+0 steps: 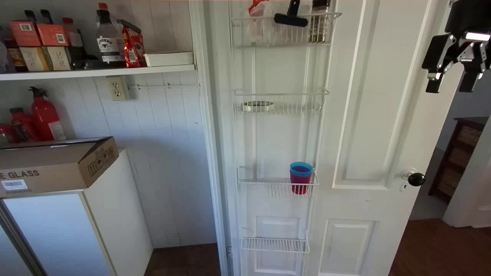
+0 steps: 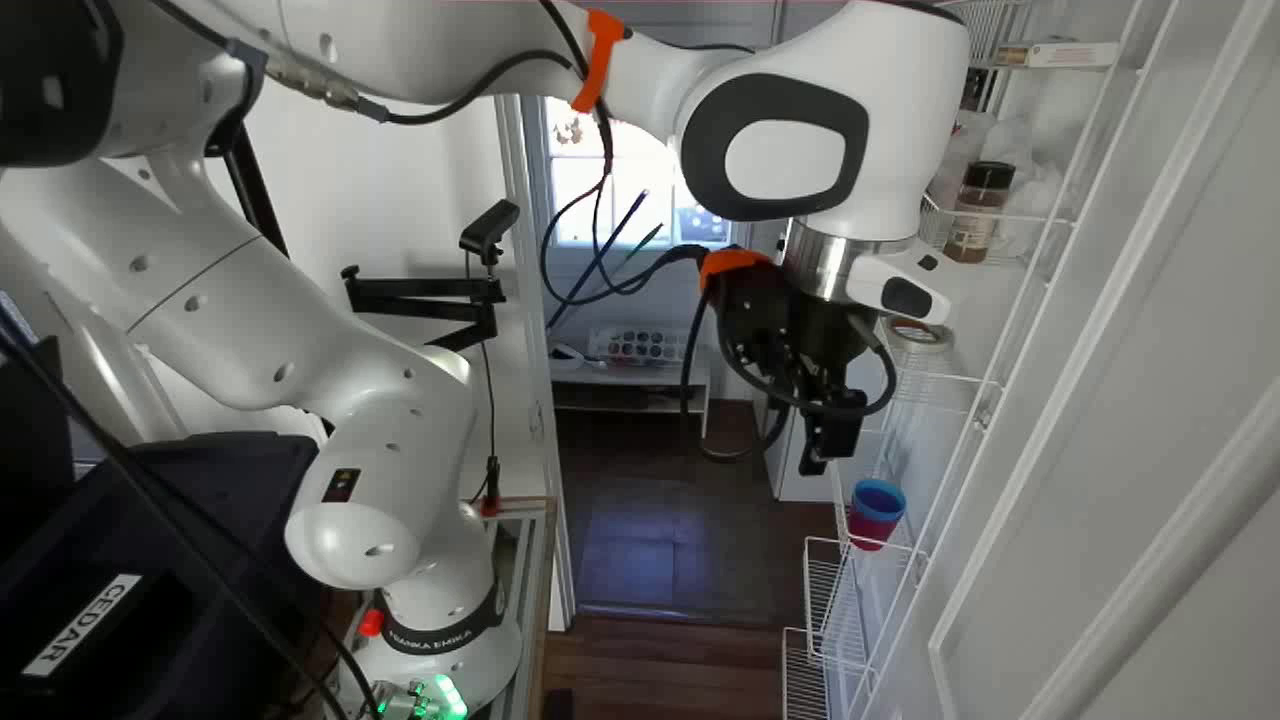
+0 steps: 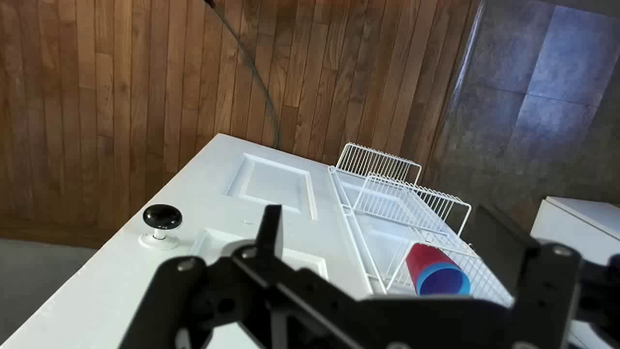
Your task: Place the blue cup on the second shelf
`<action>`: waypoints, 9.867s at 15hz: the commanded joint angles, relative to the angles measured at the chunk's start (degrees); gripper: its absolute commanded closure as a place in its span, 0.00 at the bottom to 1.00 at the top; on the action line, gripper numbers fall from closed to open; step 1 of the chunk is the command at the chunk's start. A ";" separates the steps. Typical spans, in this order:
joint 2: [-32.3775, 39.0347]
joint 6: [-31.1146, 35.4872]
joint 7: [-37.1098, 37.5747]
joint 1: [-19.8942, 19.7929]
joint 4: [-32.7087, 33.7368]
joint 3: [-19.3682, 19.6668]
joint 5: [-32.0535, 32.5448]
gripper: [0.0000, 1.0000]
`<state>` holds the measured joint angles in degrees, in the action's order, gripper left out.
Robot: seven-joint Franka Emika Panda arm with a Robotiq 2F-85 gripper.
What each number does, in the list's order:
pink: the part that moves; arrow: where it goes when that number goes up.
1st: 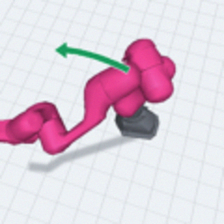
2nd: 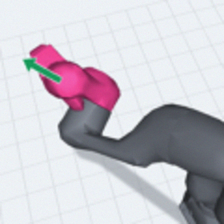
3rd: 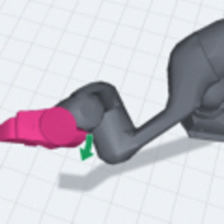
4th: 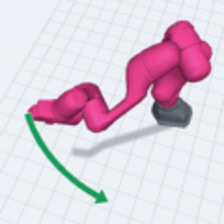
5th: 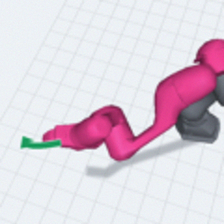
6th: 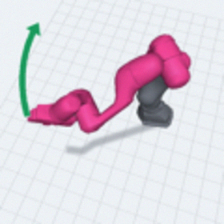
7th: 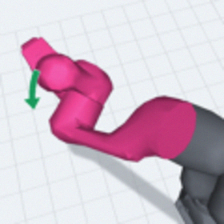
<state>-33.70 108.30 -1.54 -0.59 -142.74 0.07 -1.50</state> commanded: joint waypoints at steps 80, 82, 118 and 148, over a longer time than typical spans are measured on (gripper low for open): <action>61.50 46.44 -66.27 8.35 18.81 -3.35 -97.87 0.44; 60.97 47.03 -66.12 8.46 18.58 -3.35 -97.70 0.55; 48.50 44.52 -51.47 6.63 12.56 0.42 -81.55 1.00; 21.40 21.99 -38.88 -3.07 7.60 5.85 -46.75 1.00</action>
<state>-7.72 135.67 -44.02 -3.72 -135.23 5.73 -51.30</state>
